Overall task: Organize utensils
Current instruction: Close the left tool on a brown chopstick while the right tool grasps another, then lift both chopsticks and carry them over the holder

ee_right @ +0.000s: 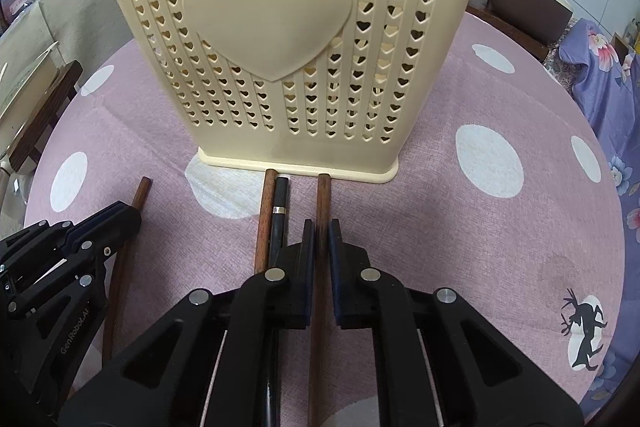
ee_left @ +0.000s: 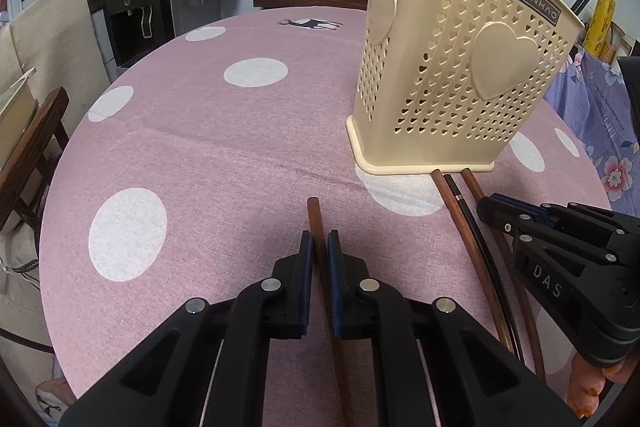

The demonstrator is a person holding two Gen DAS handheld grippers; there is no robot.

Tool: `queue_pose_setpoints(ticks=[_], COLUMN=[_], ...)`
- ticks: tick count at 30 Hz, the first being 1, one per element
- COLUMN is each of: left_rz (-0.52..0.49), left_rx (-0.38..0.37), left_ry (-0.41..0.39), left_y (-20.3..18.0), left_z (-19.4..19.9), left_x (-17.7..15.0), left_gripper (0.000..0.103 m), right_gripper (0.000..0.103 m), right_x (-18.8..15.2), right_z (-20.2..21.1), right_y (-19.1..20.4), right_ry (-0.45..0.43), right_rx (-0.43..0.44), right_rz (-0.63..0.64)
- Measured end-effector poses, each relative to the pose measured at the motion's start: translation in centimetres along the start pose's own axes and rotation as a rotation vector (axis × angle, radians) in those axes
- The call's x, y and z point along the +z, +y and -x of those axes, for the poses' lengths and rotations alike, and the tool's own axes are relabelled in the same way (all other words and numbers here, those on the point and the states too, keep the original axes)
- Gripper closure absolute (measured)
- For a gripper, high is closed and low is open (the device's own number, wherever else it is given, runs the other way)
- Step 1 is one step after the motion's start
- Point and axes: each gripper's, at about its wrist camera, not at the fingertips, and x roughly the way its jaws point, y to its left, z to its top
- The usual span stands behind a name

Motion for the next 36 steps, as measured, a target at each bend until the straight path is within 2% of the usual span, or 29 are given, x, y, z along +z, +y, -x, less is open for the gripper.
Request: queue_pose_setpoints(ticks=[11, 19, 25, 36], left_rz=[0.003, 0.014, 0.018, 0.01], left_rx=[-0.008, -0.044, -0.081, -0.147], left_ry=[0.0, -0.022, -0.083, -0.242], left_y=[-0.4, -0.6, -0.9, -1.1], left_z=[-0.1, 0.7, 3.1, 9.6], left_x=[0.2, 0.4, 1.1, 3.5], left_gripper=[0.095, 0.096, 0.096, 0.096], right_gripper=[0.095, 0.095, 0.096, 0.096], right_x=[-0.4, -1.0, -0.8, 0.3], right_z=[0.3, 2.7, 6.4, 14.9], right_y=[-0.8, -1.3, -2.2, -3.7], right_ry=[-0.012, -0.062, -0.147, -0.325], right_rx=[0.036, 0.069, 0.1, 0.134], right_rz=[-0.024, -0.031, -0.048, -0.047])
